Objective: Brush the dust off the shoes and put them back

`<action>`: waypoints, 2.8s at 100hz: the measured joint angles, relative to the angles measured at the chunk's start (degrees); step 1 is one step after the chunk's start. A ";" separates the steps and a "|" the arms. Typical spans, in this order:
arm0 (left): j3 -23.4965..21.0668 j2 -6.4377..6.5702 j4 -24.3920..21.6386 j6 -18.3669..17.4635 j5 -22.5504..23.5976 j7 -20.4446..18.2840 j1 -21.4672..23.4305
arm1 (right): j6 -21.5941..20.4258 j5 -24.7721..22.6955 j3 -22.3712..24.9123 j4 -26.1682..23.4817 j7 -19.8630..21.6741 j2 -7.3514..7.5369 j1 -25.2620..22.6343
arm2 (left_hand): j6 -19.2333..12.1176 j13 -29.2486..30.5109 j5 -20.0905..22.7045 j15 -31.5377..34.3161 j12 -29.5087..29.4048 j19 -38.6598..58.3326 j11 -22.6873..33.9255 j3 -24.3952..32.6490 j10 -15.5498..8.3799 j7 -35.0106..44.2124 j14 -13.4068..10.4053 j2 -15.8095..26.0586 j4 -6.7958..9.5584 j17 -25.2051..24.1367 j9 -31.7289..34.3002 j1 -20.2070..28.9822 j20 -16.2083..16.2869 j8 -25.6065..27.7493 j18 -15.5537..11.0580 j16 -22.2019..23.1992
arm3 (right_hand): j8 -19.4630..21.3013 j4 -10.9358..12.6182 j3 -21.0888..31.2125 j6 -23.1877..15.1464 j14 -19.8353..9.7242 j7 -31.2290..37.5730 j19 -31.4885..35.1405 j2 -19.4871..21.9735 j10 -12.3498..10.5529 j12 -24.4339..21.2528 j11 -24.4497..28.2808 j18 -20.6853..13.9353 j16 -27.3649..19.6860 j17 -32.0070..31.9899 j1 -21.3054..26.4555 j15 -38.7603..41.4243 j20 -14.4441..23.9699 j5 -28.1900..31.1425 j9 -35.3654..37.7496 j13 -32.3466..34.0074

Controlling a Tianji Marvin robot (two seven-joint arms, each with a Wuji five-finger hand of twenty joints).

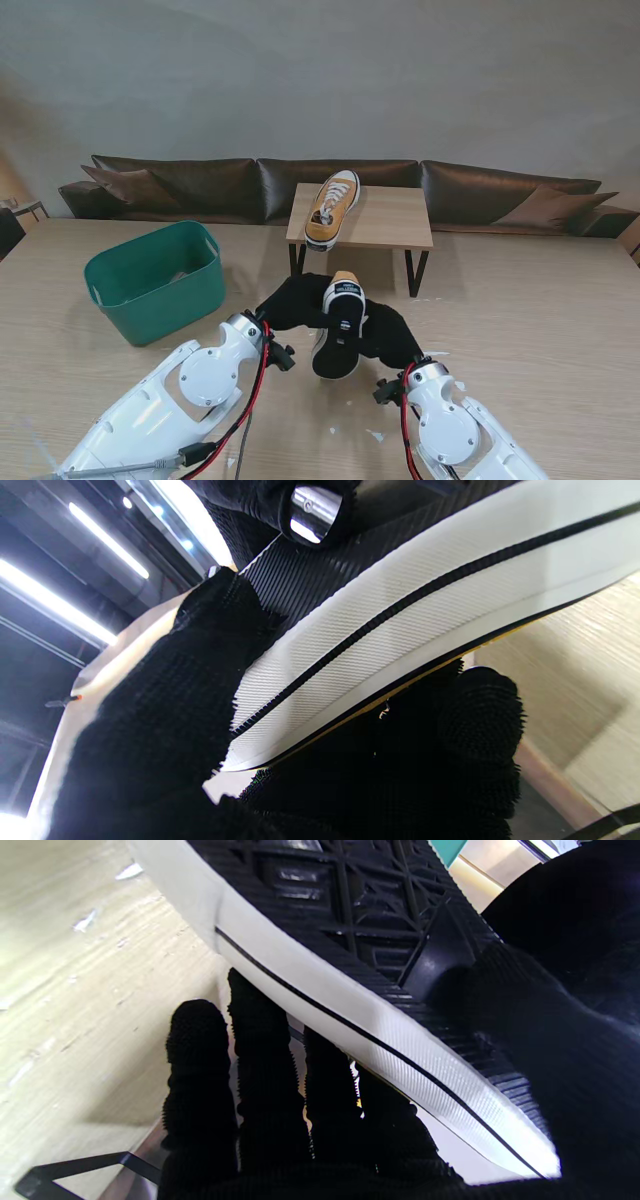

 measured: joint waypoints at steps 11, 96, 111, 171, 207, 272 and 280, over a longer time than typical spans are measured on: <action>0.98 0.01 1.35 -0.93 0.06 -1.09 -1.90 | 2.68 0.37 0.67 -0.81 3.05 0.48 0.13 | -0.04 -0.10 -0.61 -2.18 0.11 -0.04 -0.26 0.02 -0.03 0.76 0.15 -0.57 -0.02 -1.22 -0.07 0.91 0.07 1.12 0.00 1.39 | -0.02 0.60 -1.55 0.16 0.07 -1.81 -1.80 3.61 0.27 -1.26 -0.74 0.11 -1.17 -0.05 -1.26 -2.43 -0.04 -3.58 -3.75 -3.58; 12.15 -3.90 18.46 -12.50 25.91 19.87 -13.96 | 4.65 -2.10 5.69 2.51 -0.07 0.68 1.39 | -3.97 -0.13 -1.05 -9.09 3.78 -1.24 0.52 4.90 -4.90 3.36 -4.76 -6.32 -1.10 -5.19 -0.77 0.72 -8.10 11.04 -3.88 4.40 | -2.43 1.15 -8.04 0.64 0.07 -3.30 -4.08 5.22 0.31 -3.47 -1.61 0.17 -2.78 -0.05 -3.11 -3.89 -0.06 -7.48 -6.51 -5.85; 12.46 -3.84 18.34 -12.14 26.40 19.03 -14.31 | 4.97 -1.72 6.07 3.50 -1.47 0.21 1.61 | -3.97 -0.11 -1.50 -9.07 4.75 -0.54 1.07 4.90 -5.01 3.96 -5.16 -6.43 -2.17 -6.17 -1.39 0.72 -10.48 9.56 -4.00 5.40 | -2.49 0.61 -9.44 0.64 0.07 -3.26 -4.08 3.91 0.31 -3.49 -1.61 0.17 -2.79 -0.05 -3.88 -3.89 -0.06 -7.09 -6.46 -5.85; 9.45 2.43 13.60 -7.25 36.90 15.45 -4.68 | 5.66 2.10 8.08 2.95 -1.60 -0.22 2.15 | -14.63 -0.10 5.25 -8.17 6.32 -0.54 3.19 16.80 -9.67 13.86 -5.38 -5.64 -1.36 -9.36 -1.98 11.31 -9.07 14.24 -4.15 8.37 | -3.12 2.32 -7.58 0.63 0.61 -2.84 -4.08 10.80 0.32 -3.58 -1.60 0.91 -2.81 -0.05 -2.99 -3.90 -0.06 -6.85 -5.89 -5.72; 9.01 2.08 15.10 -4.44 33.44 12.74 -3.97 | 6.64 2.76 8.28 2.92 -1.84 -0.29 2.15 | -13.24 -3.05 3.02 -8.47 6.25 -2.75 1.65 16.76 -7.14 7.52 -4.29 -3.12 -1.36 -13.33 -4.16 11.26 -1.76 16.18 -4.16 8.39 | -3.14 2.32 -7.60 0.63 0.79 -2.52 -4.08 11.54 0.68 -3.58 -1.21 0.99 -2.81 -0.05 -2.97 -3.96 -0.06 -6.27 -5.68 -5.62; -6.82 4.27 0.17 3.44 33.64 3.13 8.60 | 8.99 -4.62 7.04 -10.70 4.41 2.66 -5.47 | -11.01 -29.50 -4.13 -18.46 -27.72 -30.20 -3.48 9.28 -2.04 -39.66 -0.28 13.86 2.20 -34.64 -25.37 -9.38 -0.10 3.39 -2.64 -10.56 | -3.19 4.08 -7.68 -5.29 2.01 -5.26 -4.12 12.87 1.35 -0.51 1.42 1.69 -0.57 -0.06 -2.96 0.98 0.43 -3.23 -4.22 -4.05; -8.45 4.24 -0.32 4.22 33.67 4.58 10.13 | 9.30 -6.45 6.66 -13.34 6.60 3.27 -7.10 | -10.98 -29.49 -4.07 -18.46 -27.74 -30.21 -3.48 8.59 -2.04 -39.66 -0.26 13.86 2.20 -34.70 -25.36 -9.38 -0.07 3.39 -2.63 -10.56 | -2.86 4.10 -7.68 -7.43 1.88 -5.64 -1.81 12.86 1.35 1.51 3.08 1.69 0.97 -0.06 -2.95 4.74 1.42 -3.23 -4.17 -2.81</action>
